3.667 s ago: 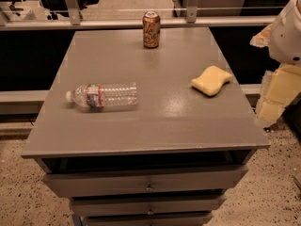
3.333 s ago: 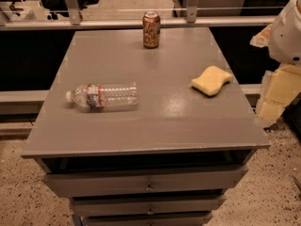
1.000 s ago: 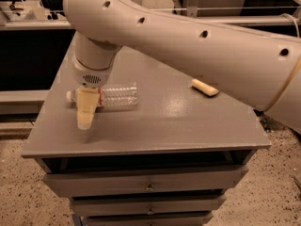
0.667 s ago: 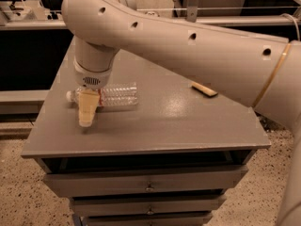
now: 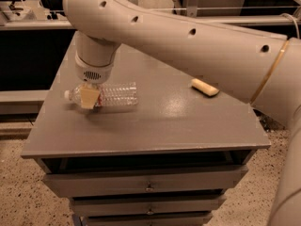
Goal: Pick water bottle
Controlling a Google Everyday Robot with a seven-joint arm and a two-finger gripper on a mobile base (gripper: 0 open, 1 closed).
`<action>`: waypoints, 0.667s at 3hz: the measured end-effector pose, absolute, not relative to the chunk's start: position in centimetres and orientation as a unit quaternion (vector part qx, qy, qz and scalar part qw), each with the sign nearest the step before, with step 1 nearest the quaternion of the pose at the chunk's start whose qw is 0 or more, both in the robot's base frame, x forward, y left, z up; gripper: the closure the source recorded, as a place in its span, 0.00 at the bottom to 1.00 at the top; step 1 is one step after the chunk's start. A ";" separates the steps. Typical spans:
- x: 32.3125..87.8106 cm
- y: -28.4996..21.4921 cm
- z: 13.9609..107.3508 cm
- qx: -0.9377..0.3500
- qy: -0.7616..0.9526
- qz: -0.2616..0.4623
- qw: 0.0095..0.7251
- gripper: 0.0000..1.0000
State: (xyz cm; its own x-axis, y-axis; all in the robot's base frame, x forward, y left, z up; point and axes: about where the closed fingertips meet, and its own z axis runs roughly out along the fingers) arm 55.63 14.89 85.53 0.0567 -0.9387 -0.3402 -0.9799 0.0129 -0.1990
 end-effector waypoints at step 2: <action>56.0 16.0 91.4 -0.683 0.670 0.145 0.253 1.00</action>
Offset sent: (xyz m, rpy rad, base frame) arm 0.0058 0.0165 0.1266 0.4845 0.1354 0.0458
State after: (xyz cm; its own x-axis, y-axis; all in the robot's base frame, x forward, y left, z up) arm 55.97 15.97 91.41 0.0599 -0.8413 -0.5372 -0.9883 0.0257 -0.1505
